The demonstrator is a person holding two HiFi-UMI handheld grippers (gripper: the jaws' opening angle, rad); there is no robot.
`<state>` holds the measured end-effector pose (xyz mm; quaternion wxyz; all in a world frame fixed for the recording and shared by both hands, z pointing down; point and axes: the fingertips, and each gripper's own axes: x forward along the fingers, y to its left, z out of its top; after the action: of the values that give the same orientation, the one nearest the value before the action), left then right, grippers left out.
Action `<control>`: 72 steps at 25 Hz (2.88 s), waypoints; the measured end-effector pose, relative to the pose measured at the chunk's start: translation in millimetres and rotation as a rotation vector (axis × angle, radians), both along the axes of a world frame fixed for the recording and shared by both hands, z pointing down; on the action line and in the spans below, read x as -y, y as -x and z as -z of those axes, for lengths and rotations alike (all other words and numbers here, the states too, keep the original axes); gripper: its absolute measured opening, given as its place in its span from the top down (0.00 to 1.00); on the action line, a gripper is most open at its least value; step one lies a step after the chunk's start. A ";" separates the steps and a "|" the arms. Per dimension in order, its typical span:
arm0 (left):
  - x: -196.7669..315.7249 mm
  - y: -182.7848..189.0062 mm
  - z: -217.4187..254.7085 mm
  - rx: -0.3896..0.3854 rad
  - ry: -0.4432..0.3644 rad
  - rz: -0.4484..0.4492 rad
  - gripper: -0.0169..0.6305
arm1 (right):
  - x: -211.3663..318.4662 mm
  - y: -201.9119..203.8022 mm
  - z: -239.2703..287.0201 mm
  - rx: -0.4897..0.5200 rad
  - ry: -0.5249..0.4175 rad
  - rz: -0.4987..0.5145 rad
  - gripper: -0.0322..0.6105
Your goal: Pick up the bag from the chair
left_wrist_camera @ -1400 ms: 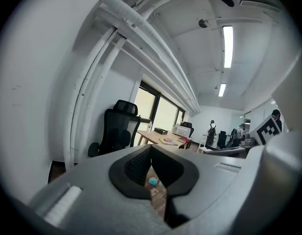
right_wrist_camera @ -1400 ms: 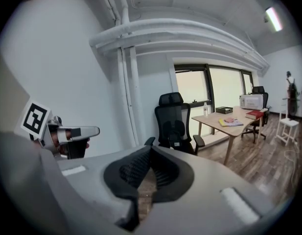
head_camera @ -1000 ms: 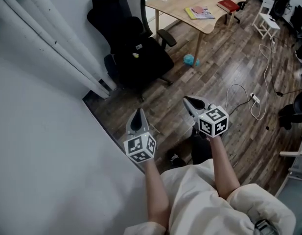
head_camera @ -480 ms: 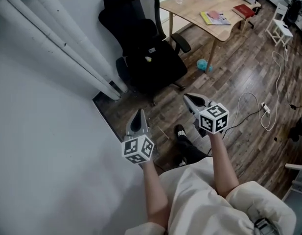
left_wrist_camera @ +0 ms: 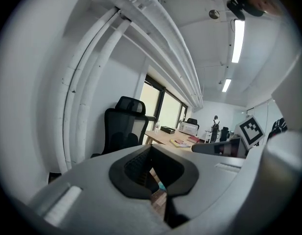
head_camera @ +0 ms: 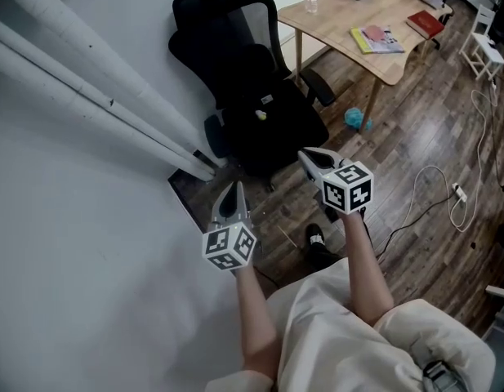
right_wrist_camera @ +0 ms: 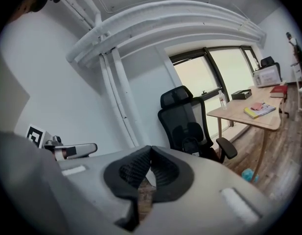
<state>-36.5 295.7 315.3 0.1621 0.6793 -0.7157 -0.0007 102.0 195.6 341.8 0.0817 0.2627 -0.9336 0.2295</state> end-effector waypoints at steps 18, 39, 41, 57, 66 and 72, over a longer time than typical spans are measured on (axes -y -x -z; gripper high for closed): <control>76.4 36.5 -11.5 0.038 0.064 0.083 0.96 | 105.1 19.2 -16.7 -0.017 0.018 0.013 0.95; 242.0 76.0 -25.2 -0.068 0.033 -0.152 0.96 | 217.2 49.2 -17.6 -0.094 -0.010 -0.101 0.95; 262.1 83.1 -29.7 -0.095 0.020 -0.172 0.96 | 233.9 53.1 -16.9 -0.079 0.005 -0.138 0.95; 370.1 164.7 -46.7 -0.211 -0.036 -0.332 0.96 | 329.4 120.7 5.0 0.185 0.082 -0.349 0.95; 382.2 202.7 -85.9 -0.198 0.046 -0.320 0.96 | 351.0 160.2 -29.9 0.222 0.139 -0.373 0.95; 406.0 213.6 -115.1 -0.232 0.093 -0.246 0.96 | 387.5 183.2 -43.4 0.211 0.155 -0.258 0.95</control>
<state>-250.1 -110.3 430.4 0.2736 0.7489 -0.6030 -0.0262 -81.2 -191.9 385.2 -0.0268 0.3478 -0.8750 0.3358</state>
